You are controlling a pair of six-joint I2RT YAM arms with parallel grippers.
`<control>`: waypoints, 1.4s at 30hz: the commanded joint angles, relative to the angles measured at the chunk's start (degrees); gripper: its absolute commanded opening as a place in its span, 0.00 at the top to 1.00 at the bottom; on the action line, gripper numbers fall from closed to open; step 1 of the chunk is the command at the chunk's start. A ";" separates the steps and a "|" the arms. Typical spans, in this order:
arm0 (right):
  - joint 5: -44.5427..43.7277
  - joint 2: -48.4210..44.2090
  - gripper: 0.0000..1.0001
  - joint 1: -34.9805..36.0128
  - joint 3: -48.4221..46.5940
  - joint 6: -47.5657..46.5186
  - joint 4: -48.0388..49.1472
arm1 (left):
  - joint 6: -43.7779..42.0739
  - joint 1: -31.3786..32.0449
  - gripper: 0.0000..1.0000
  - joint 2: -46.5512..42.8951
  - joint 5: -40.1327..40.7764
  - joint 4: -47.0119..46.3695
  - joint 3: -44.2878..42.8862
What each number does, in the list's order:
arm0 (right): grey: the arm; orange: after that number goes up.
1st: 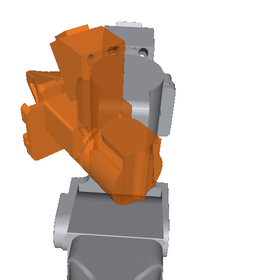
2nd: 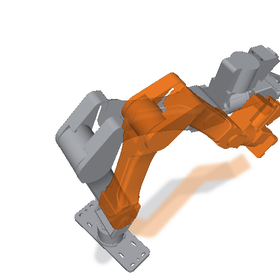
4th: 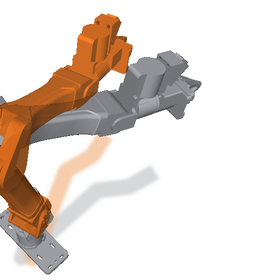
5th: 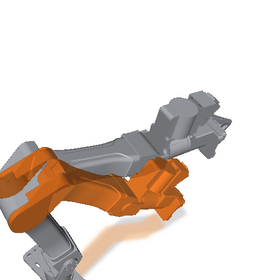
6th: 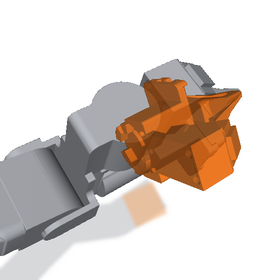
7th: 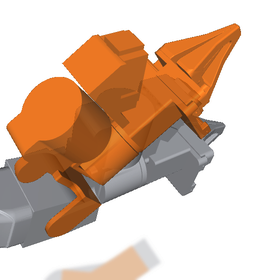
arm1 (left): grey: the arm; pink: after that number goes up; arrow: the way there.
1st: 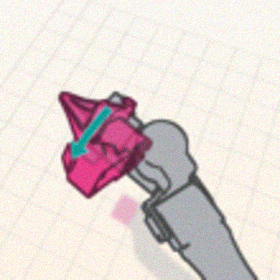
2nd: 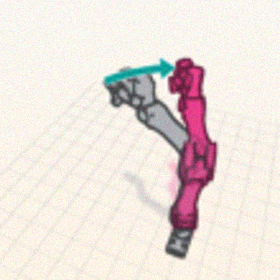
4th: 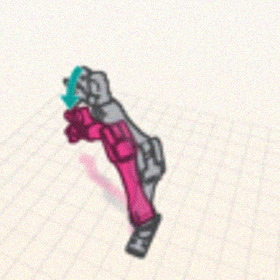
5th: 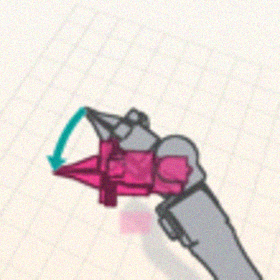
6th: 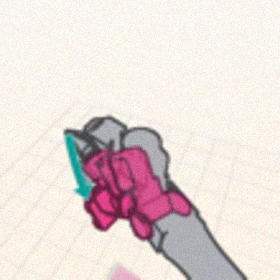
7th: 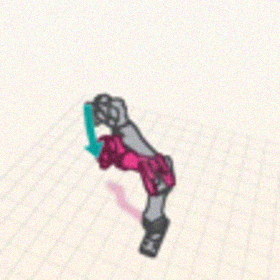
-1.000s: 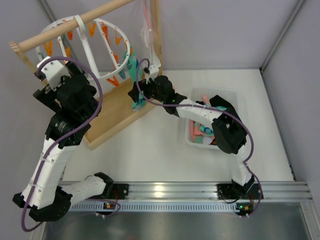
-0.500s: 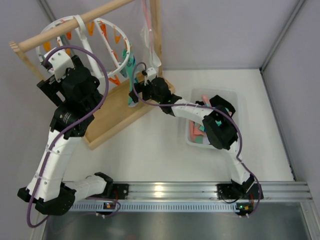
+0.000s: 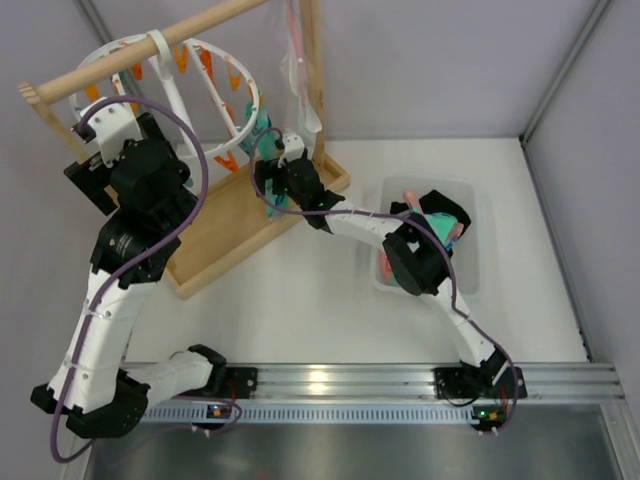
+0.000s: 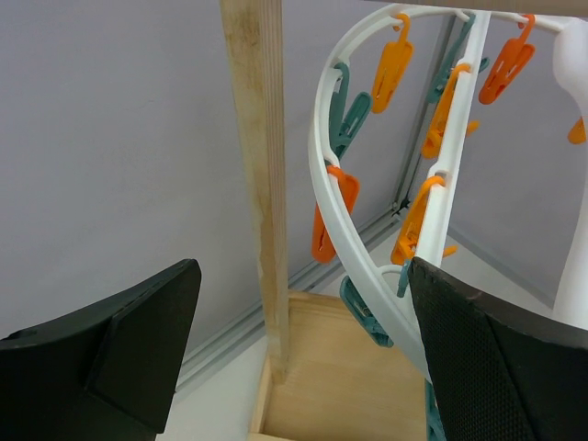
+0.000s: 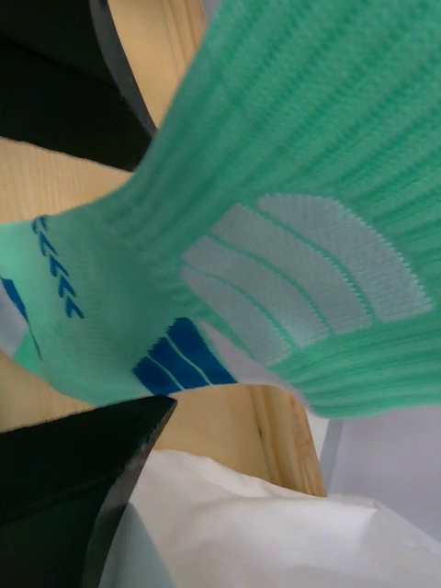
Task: Remove the socks clipped to the hanger
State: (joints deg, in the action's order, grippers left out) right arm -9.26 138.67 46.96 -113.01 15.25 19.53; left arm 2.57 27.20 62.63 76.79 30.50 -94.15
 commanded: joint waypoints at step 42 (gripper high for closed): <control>-17.45 -54.64 1.00 17.19 52.62 -12.78 15.98 | 28.63 1.10 0.01 -0.16 -81.27 15.03 -11.93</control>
State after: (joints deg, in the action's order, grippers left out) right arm -23.14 88.92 61.23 -61.30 5.41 35.20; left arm 27.31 28.25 57.47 1.50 46.22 -104.05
